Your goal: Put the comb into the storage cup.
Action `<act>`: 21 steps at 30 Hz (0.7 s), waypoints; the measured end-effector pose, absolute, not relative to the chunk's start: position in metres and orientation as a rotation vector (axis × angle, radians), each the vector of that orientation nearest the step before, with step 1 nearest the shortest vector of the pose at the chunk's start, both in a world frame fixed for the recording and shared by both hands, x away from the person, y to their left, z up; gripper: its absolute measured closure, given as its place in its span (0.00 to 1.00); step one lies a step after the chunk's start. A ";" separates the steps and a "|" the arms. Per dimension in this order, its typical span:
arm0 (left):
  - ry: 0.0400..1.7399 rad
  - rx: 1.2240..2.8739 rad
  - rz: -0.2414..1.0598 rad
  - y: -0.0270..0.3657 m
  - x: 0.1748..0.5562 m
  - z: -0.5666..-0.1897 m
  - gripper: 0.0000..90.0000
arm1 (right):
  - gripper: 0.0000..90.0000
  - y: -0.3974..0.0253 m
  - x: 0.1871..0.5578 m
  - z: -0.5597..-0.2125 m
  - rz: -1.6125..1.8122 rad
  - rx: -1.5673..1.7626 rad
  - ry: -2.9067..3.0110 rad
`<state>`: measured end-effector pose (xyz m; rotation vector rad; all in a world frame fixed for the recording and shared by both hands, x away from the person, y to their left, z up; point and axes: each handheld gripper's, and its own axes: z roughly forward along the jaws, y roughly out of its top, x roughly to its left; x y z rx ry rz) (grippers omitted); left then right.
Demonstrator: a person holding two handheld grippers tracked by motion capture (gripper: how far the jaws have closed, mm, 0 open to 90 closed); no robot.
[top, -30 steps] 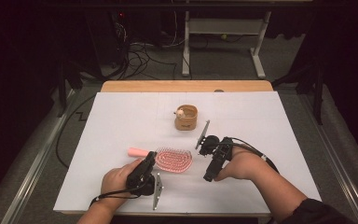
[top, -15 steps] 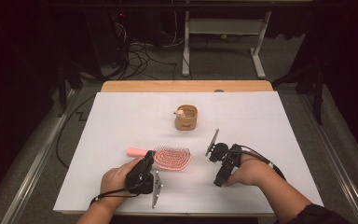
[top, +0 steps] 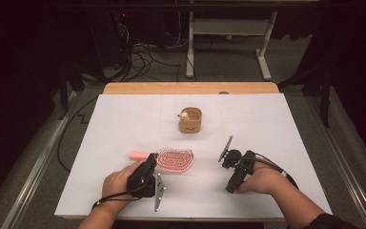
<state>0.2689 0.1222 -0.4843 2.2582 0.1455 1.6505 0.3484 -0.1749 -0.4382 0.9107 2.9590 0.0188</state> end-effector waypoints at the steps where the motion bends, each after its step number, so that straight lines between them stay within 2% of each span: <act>1: 0.152 2.260 1.644 0.123 0.269 -0.483 0.90 | 0.00 -0.177 0.349 -0.438 0.028 0.913 2.964; 21: 0.356 2.164 1.457 0.136 0.275 -0.466 0.90 | 0.00 -0.197 0.345 -0.437 0.318 0.943 2.819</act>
